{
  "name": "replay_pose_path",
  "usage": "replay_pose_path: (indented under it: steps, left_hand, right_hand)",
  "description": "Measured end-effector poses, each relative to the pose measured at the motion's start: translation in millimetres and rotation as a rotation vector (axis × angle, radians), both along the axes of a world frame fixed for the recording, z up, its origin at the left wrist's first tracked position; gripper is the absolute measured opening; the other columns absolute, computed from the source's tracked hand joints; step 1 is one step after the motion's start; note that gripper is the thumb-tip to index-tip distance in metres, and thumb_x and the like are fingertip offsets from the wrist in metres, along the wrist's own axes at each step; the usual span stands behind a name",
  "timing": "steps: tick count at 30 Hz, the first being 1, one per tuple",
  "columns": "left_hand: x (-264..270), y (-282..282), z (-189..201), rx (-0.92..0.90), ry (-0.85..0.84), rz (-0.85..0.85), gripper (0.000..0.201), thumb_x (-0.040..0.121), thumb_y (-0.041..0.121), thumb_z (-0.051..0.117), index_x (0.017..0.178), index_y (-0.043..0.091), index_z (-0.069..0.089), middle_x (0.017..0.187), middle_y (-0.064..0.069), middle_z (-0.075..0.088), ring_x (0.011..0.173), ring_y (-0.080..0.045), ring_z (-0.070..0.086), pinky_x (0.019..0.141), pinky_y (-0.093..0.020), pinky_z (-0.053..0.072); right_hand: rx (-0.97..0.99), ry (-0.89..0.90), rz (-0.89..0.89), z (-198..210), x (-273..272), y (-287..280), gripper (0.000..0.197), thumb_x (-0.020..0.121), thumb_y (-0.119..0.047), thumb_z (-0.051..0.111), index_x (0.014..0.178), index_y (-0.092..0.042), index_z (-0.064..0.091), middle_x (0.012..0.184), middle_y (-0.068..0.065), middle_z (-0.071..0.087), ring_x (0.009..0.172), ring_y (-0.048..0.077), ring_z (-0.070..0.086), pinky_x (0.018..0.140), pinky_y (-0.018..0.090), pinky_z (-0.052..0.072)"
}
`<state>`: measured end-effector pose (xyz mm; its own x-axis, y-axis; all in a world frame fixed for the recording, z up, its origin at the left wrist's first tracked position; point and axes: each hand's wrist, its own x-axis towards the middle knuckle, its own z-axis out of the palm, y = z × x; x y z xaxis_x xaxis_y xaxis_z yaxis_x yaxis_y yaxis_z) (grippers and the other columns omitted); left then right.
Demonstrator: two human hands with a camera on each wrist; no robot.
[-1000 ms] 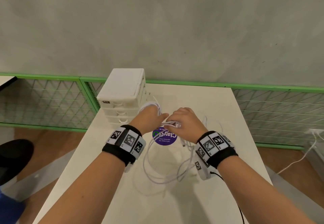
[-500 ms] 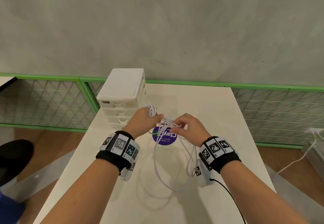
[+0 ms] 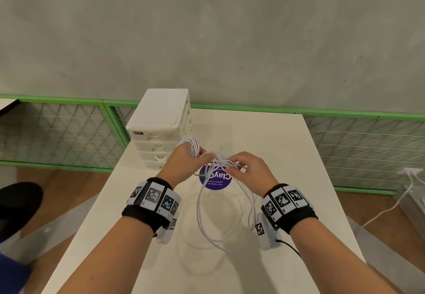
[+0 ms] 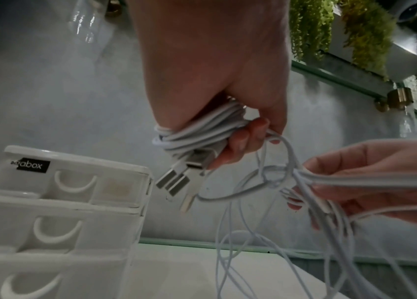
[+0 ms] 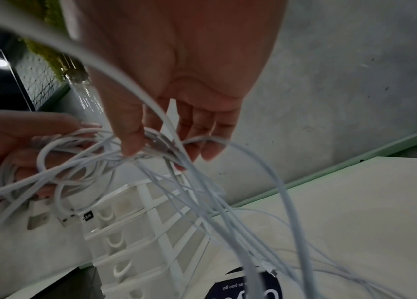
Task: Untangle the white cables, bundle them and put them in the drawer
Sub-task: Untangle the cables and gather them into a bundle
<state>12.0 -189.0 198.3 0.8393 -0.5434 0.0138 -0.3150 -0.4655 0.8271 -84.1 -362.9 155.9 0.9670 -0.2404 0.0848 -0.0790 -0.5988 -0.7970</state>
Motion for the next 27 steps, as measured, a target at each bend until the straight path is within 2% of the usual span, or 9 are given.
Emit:
replay_pose_path:
  steps: [4,7,10,12,14,18,22,24,27]
  left_hand:
    - [-6,-3,3,-0.038,0.055,-0.096,0.041,0.089,0.027,0.064,0.052,0.017,0.05,0.039,0.011,0.048,0.038,-0.002,0.043,0.045,-0.014,0.035]
    - [-8,-1,5,-0.042,0.076,-0.112,0.045,0.092,0.027,0.06,0.049,0.018,0.047,0.039,0.007,0.044,0.038,-0.007,0.039,0.045,-0.016,0.034]
    - [-7,1,7,-0.088,0.106,-0.019,0.043,0.091,0.021,0.061,0.05,0.017,0.049,0.036,0.009,0.047,0.035,-0.003,0.04,0.042,-0.013,0.034]
    - [-7,3,10,-0.11,0.125,0.007,0.04,0.091,0.016,0.061,0.053,0.014,0.051,0.035,0.01,0.049,0.034,-0.001,0.043,0.041,-0.01,0.034]
    - [-6,6,11,-0.075,0.13,-0.02,0.04,0.09,0.018,0.062,0.053,0.01,0.05,0.036,0.007,0.046,0.034,-0.004,0.04,0.041,-0.013,0.033]
    - [-4,10,10,0.045,0.154,-0.068,0.045,0.088,0.034,0.063,0.051,0.012,0.05,0.043,-0.002,0.048,0.038,-0.015,0.039,0.038,-0.018,0.032]
    - [-4,10,9,0.099,0.192,-0.114,0.05,0.084,0.044,0.066,0.048,0.013,0.05,0.046,-0.007,0.051,0.043,-0.02,0.043,0.044,-0.023,0.036]
    - [-5,9,9,0.097,0.195,-0.114,0.052,0.085,0.045,0.066,0.047,0.014,0.05,0.042,-0.003,0.05,0.039,-0.016,0.043,0.042,-0.02,0.036]
    - [-8,5,8,0.056,0.188,-0.05,0.046,0.086,0.039,0.065,0.052,0.013,0.052,0.038,0.001,0.049,0.034,-0.012,0.04,0.038,-0.018,0.033]
  right_hand:
    - [0.101,-0.096,-0.068,1,3,2,0.011,0.086,-0.024,0.064,0.097,-0.025,0.066,0.098,-0.001,0.065,0.079,0.007,0.057,0.068,0.015,0.043]
    - [0.141,-0.095,-0.071,5,5,3,0.012,0.085,-0.021,0.065,0.097,-0.023,0.067,0.099,0.001,0.064,0.075,0.003,0.055,0.067,0.01,0.041]
    - [0.102,-0.037,0.027,6,3,3,0.031,0.083,-0.011,0.066,0.112,-0.022,0.064,0.106,-0.002,0.058,0.09,0.005,0.054,0.073,0.001,0.039]
    - [0.07,-0.04,0.045,5,1,3,0.037,0.081,-0.004,0.065,0.114,-0.021,0.063,0.105,-0.004,0.057,0.094,0.009,0.055,0.076,0.001,0.039]
    - [0.105,-0.078,-0.004,6,0,2,0.03,0.081,-0.002,0.066,0.108,-0.015,0.067,0.1,-0.002,0.062,0.091,0.013,0.058,0.076,0.005,0.041]
    - [0.148,-0.06,-0.043,7,1,2,0.022,0.08,-0.006,0.069,0.101,-0.013,0.071,0.094,0.001,0.068,0.083,0.015,0.061,0.073,0.022,0.049]
    - [0.083,-0.056,-0.082,8,3,2,0.009,0.079,-0.024,0.073,0.086,-0.022,0.068,0.082,-0.008,0.065,0.072,0.009,0.059,0.066,0.019,0.045]
    - [0.005,-0.096,-0.077,8,5,2,0.01,0.079,-0.029,0.072,0.082,-0.022,0.066,0.082,-0.009,0.061,0.074,0.006,0.056,0.068,0.02,0.045]
    - [-0.051,-0.168,-0.068,9,8,3,0.014,0.077,-0.027,0.075,0.083,-0.016,0.071,0.086,-0.01,0.05,0.082,0.001,0.049,0.073,0.01,0.037]
